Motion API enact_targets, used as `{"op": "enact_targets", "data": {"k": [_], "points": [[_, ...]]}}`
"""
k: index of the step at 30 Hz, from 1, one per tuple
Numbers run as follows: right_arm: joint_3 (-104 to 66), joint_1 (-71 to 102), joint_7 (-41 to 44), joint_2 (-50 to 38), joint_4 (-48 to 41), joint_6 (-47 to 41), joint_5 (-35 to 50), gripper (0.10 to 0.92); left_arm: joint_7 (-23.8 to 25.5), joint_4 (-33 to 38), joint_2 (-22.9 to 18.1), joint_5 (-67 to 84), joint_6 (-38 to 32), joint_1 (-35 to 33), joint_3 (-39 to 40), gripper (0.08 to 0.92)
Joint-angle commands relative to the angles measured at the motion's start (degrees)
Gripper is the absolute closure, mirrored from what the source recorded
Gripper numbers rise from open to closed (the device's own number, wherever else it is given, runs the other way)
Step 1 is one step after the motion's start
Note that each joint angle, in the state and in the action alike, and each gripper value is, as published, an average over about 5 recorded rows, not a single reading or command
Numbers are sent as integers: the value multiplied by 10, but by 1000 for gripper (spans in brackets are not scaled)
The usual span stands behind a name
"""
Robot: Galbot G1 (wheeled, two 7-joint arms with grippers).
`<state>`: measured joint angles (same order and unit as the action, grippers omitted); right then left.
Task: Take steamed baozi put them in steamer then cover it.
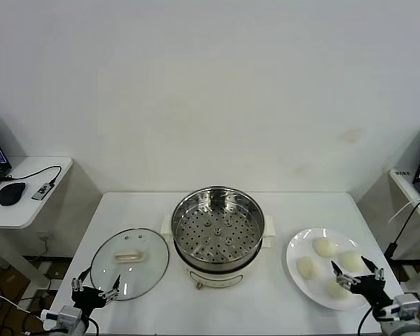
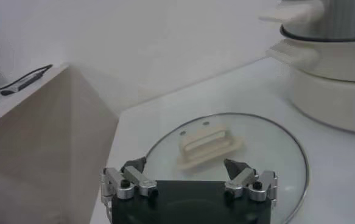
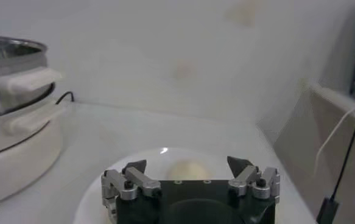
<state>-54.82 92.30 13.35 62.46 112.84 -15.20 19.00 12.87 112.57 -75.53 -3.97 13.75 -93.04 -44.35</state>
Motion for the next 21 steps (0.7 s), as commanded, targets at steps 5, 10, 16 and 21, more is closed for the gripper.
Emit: {"op": "enact_targets", "data": {"k": [5,10,16,21], "points": [[-18,-93,153,-185,3,-90,-128,203,0,8,2,-9,1,-2,7,177],[24,-190,381,-285,-52,-73,-241,203,-1,18,-13,-15,1,-8,4,177],[171,-343,530,-373,-133,-19,-333,203,-2,31,-27,-17,0,-19,1,177],[358,-492,571,-409,-184,13,-366,203,-3,37,-26,-17,0,-25,-1,177]]}}
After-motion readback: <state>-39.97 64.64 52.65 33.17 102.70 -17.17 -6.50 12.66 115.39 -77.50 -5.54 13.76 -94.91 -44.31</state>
